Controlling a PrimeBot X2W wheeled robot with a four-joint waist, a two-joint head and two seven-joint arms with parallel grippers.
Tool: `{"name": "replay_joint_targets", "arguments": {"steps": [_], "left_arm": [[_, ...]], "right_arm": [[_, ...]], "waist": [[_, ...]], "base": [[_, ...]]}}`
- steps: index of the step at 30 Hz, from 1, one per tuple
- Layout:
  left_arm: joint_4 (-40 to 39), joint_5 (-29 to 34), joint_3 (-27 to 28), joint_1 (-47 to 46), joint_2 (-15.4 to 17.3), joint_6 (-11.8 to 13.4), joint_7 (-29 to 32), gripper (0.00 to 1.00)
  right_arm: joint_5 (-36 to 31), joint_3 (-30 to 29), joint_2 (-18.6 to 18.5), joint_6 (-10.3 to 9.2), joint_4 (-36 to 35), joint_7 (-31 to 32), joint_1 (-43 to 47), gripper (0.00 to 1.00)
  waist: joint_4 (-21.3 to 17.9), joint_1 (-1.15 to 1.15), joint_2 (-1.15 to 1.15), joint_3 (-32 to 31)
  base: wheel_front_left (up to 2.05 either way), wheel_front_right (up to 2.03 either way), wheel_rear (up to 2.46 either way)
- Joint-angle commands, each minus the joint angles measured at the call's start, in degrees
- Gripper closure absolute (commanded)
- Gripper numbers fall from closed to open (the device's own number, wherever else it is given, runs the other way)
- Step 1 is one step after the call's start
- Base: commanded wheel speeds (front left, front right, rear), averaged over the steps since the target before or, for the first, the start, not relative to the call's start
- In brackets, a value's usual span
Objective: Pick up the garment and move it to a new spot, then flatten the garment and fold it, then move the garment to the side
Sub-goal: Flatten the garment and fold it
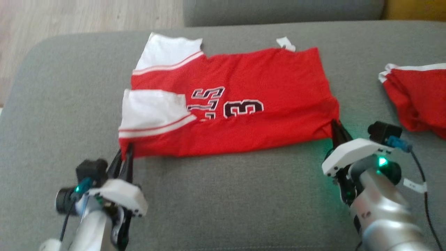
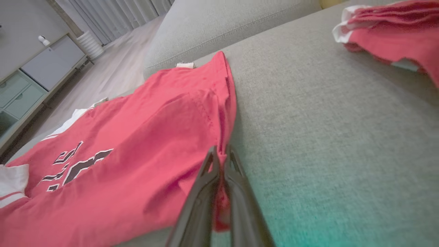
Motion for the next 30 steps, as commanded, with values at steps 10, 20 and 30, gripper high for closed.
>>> {"name": "replay_joint_targets", "arguments": {"steps": [10, 20, 30], "left_arm": [[-2.6, -1.0, 3.7, 4.8, 2.1, 0.6, -0.7, 1.00], [-4.9, -2.4, 3.7, 10.4, 2.9, -0.1, -0.6, 1.00], [-7.9, -3.1, 2.9, 12.6, 3.0, 0.2, 0.9, 1.00]], "right_arm": [[5.5, 5.2, 0.4, -0.05, -7.6, 1.8, 8.0, 1.00], [2.6, 1.2, 0.4, -0.05, -16.4, 8.0, 16.6, 1.00], [1.0, -3.5, 0.4, -0.05, -31.2, 15.7, 25.8, 1.00]], "waist": [[-3.1, 0.00, 0.00, -7.1], [-3.3, 0.00, 0.00, -9.4], [-3.4, 0.00, 0.00, -9.7]], "base": [[0.00, 0.00, 0.00], [0.00, 0.00, 0.00], [0.00, 0.00, 0.00]]}}
